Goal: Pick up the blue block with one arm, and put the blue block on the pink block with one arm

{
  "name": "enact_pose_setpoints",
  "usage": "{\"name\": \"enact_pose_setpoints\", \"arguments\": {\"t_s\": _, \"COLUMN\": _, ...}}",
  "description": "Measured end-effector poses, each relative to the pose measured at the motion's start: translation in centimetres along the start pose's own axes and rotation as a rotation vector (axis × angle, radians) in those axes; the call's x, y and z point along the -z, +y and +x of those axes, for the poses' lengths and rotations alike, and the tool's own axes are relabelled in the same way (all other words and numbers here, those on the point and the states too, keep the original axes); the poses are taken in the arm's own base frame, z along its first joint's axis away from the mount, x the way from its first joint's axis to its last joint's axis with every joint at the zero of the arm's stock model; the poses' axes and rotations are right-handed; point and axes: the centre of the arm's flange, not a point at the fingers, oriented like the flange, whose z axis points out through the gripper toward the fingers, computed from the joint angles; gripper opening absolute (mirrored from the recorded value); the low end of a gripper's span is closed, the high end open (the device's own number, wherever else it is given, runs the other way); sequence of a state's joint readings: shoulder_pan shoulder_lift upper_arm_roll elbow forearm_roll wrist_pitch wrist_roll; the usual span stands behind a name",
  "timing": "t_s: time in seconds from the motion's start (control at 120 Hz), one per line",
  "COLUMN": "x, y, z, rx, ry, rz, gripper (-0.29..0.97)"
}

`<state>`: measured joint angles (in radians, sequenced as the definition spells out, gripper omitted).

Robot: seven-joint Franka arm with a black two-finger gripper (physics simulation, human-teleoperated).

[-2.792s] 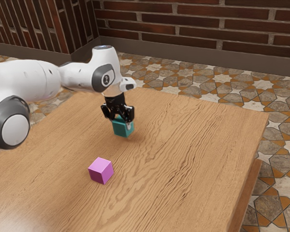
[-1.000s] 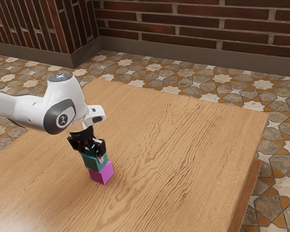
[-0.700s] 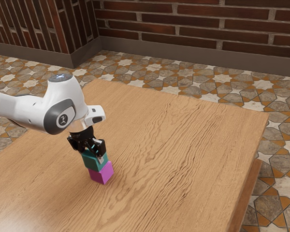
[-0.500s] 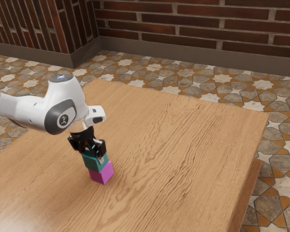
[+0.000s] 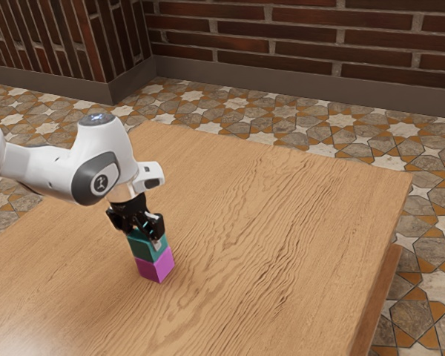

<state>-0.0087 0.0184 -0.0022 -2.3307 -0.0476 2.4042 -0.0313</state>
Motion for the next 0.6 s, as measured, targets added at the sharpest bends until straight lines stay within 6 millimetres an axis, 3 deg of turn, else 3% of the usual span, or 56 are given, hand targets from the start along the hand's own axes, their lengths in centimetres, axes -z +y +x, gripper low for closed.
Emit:
{"name": "enact_pose_setpoints", "arguments": {"t_s": 0.283, "x": -0.2, "y": 0.6, "z": 0.2, "rx": -0.015, "ry": -0.002, "rz": -0.001, "gripper": 0.3}}
{"name": "enact_pose_setpoints", "arguments": {"t_s": 0.6, "x": 0.1, "y": 1.4, "z": 0.8, "rx": -0.04, "ry": 0.003, "rz": -0.018, "gripper": 0.58}}
